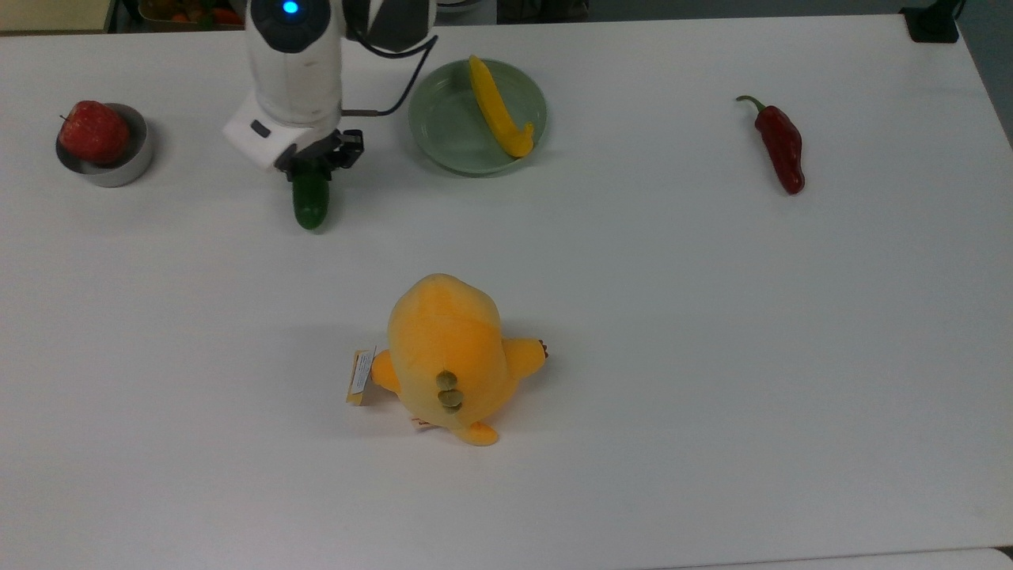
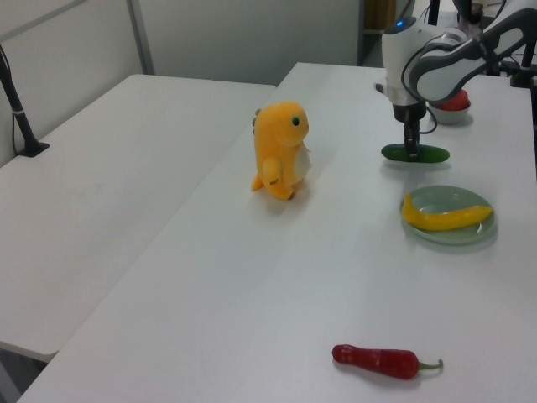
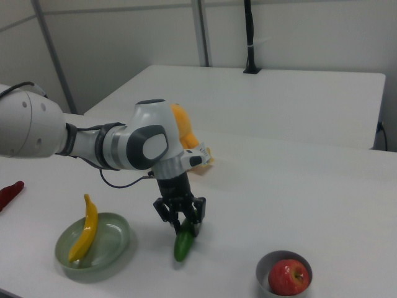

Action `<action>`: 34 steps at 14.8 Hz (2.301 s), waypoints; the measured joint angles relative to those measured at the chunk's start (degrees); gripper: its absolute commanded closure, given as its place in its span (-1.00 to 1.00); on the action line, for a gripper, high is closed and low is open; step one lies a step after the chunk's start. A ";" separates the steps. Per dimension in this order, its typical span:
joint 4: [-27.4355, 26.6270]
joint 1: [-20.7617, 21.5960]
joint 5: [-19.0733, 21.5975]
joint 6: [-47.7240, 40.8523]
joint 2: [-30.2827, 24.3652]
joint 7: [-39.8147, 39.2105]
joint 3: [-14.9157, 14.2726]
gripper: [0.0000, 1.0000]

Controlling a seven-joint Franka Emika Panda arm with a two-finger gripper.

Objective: Put the cucumber on the left side of the bowl
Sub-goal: 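Carry the cucumber toward the apple bowl and lower it beside it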

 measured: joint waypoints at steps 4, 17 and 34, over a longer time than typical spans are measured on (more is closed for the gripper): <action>0.13 -1.20 -0.03 0.00 -0.02 -4.67 -4.90 0.88; 0.36 -3.54 -0.03 2.16 -0.01 -7.90 -10.95 0.86; 0.39 -5.25 -0.03 2.50 0.17 -10.17 -12.75 0.12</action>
